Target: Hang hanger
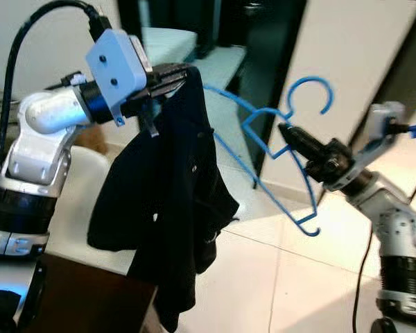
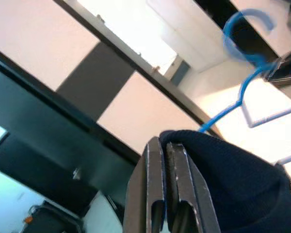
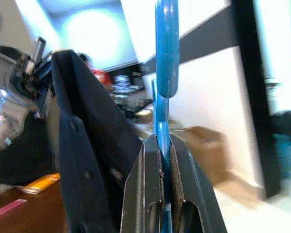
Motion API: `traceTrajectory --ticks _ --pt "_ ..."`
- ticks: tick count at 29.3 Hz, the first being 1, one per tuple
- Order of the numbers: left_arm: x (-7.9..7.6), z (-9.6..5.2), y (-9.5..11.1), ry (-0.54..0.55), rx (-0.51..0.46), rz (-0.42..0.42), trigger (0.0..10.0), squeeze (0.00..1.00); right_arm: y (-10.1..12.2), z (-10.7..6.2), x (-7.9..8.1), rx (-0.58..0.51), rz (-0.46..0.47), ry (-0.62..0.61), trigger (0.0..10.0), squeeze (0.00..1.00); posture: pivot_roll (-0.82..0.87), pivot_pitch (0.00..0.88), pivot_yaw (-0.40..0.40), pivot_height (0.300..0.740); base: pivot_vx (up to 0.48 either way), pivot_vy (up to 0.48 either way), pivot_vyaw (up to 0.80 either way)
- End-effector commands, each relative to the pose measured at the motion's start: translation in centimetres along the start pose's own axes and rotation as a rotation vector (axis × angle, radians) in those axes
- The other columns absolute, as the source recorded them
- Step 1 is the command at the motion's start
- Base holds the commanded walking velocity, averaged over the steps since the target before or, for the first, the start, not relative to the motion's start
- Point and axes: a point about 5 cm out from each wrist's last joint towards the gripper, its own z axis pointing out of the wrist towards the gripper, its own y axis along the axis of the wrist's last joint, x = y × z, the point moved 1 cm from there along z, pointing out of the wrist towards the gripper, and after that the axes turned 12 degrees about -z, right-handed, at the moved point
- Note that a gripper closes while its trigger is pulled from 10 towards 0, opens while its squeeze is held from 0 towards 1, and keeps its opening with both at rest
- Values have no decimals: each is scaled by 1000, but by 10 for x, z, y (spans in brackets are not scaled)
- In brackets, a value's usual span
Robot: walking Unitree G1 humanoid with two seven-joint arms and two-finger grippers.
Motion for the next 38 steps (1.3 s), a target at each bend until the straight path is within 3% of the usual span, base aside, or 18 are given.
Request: traceTrajectory --ticks 1,5,8,10,13,19,24,31,33,38 --pt "13 -9 2 32 17 14 10000 0 6 -4 -1 -17 -19 -3 10000 0 47 0 2 740 0 0 -731" --pt "27 -15 -4 114 -30 -65 10000 0 7 -14 -9 34 -35 -82 10000 0 16 0 10 740 0 0 -741" --pt "27 -15 -4 114 -30 -65 10000 0 7 -14 -9 34 -35 -82 10000 0 16 0 10 740 0 0 -744" --pt "25 -13 -9 127 -24 -71 10000 0 -2 -14 -8 82 -36 -106 10000 0 1 0 13 740 0 0 -750" --pt "11 -7 -23 99 -36 -82 10000 0 -41 -20 7 247 -43 -103 10000 0 -16 0 21 740 0 0 -748" --pt "5 -5 -25 47 -42 -61 10000 0 -40 -25 11 268 -46 -86 10000 0 -25 0 23 740 0 0 -749" --pt "-9 4 -23 -79 -64 -28 10000 0 0 -46 14 245 -117 21 10000 0 -44 0 27 740 0 0 -759" --pt "-13 7 -25 -116 -65 -6 10000 0 29 -59 6 185 -153 -19 10000 0 -56 0 32 740 0 0 0" --pt "-14 8 -25 -121 -70 -1 10000 0 35 -63 10 194 -153 19 10000 0 -57 0 29 740 0 0 0" --pt "-16 8 -24 -141 -78 12 10000 0 40 -82 27 344 -151 155 10000 0 -57 0 29 740 0 0 0"
